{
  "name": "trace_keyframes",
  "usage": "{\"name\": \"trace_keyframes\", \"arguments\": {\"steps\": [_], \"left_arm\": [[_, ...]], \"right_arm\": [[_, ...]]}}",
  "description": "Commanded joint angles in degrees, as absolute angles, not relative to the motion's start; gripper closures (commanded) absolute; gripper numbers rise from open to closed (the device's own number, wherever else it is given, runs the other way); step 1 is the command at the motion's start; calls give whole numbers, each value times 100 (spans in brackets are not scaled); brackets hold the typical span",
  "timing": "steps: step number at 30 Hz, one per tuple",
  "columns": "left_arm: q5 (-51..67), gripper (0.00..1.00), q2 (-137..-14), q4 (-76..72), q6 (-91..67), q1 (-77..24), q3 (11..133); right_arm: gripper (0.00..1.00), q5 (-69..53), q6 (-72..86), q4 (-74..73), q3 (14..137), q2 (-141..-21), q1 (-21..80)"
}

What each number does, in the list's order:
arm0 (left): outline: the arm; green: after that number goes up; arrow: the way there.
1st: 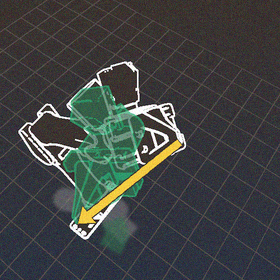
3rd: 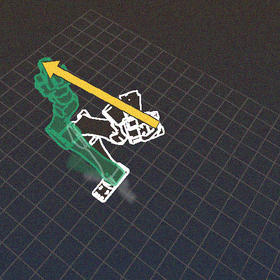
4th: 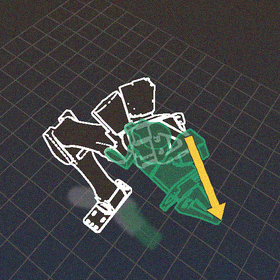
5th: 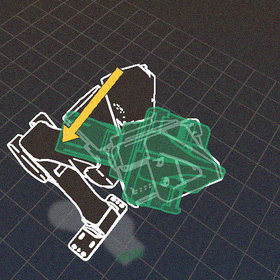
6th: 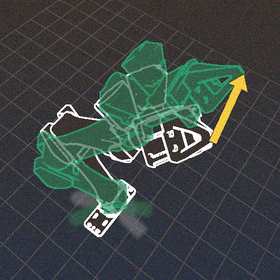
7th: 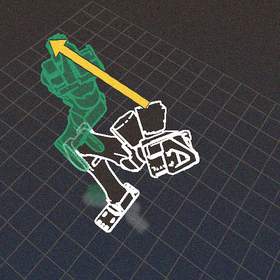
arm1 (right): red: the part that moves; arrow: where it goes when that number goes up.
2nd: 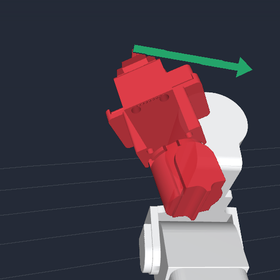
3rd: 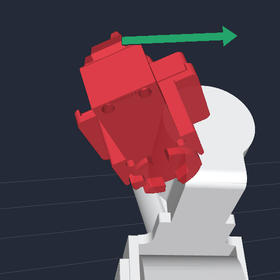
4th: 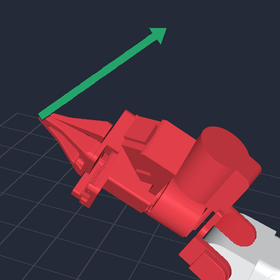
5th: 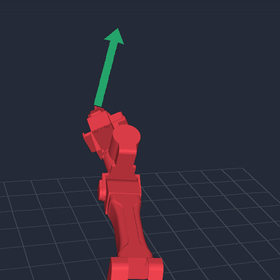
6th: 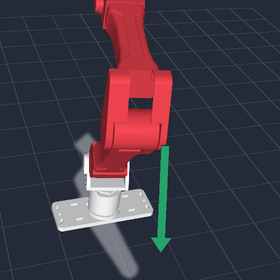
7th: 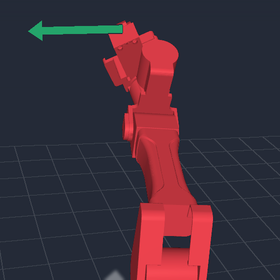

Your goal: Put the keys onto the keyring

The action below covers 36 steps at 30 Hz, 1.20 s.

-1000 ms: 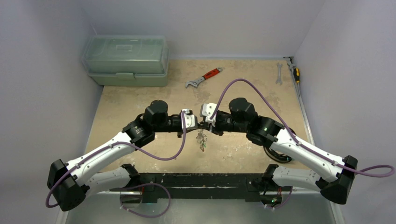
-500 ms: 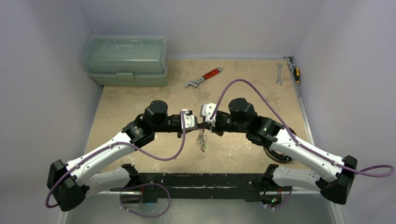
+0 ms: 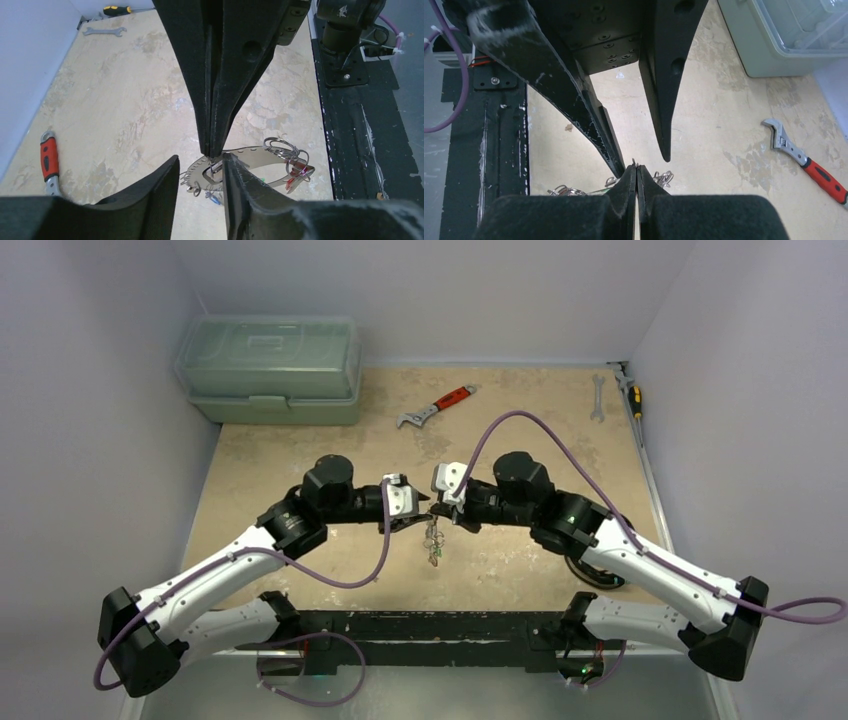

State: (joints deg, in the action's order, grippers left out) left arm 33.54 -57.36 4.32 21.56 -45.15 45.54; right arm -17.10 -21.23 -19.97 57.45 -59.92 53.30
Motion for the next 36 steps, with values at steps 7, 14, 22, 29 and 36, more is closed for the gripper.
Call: {"name": "trace_keyframes", "arguments": {"steps": [7,14,22,29,36], "left_arm": [[3462,57,-5329,119,2197,-4505,4719],[3685,74,-5324,88,2147,-4474,4718],[3911,76,-5399,-187,2050,-4474,4702],[4007,82,-5544,-202,2022,-4474,4716],[3992,93,-5595,-211,2015,-4474,4711]], "right_arm": [[100,-1591,-1946,-1438,5511,-5300,5353],[100,-1582,-1813,-1090,5336,-4913,5353],[100,-1634,-1767,-1030,5300,-4920,5353],[100,-1661,-1751,-955,5276,-4897,5353],[100,-1746,-1724,-902,5265,-4878,5353]]}}
